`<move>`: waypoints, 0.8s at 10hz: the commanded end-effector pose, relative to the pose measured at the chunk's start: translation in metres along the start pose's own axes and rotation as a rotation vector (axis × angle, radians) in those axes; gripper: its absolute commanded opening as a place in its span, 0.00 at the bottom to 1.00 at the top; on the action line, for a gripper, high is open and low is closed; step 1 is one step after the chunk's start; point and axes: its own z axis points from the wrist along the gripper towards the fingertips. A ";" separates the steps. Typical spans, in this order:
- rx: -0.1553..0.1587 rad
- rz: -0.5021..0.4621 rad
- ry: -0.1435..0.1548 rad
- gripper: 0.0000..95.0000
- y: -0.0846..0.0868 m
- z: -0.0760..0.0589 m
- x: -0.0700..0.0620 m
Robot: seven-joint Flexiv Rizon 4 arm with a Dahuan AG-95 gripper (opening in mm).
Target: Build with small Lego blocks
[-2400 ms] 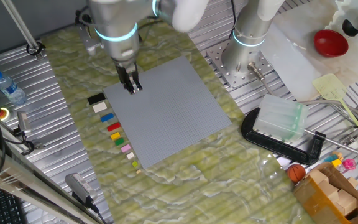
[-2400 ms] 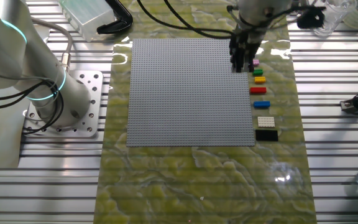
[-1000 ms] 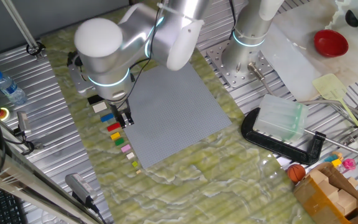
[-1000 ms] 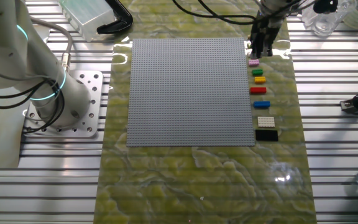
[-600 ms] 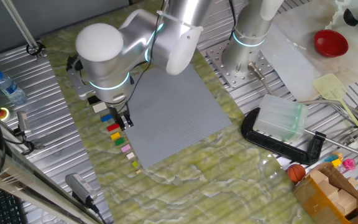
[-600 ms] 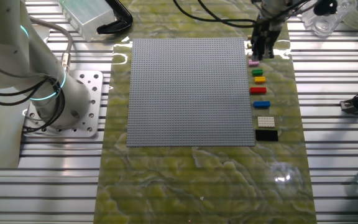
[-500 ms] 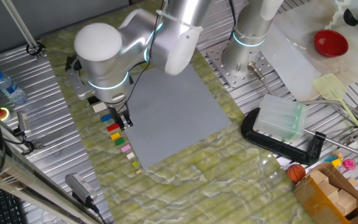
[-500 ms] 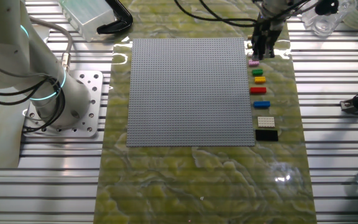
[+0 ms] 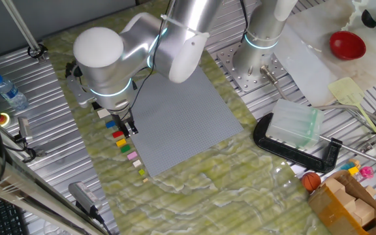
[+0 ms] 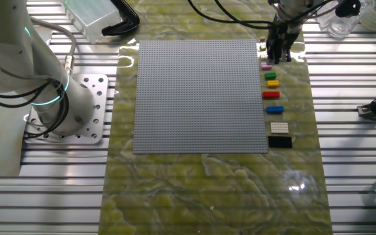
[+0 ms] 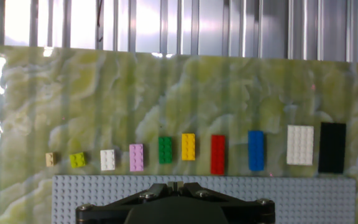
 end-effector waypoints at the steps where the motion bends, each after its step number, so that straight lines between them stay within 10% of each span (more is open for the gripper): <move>1: -0.001 0.012 0.003 0.00 0.001 -0.003 -0.002; 4: -0.011 0.025 0.008 0.00 0.002 0.001 -0.002; 8: -0.011 0.044 -0.072 0.00 0.000 0.017 0.001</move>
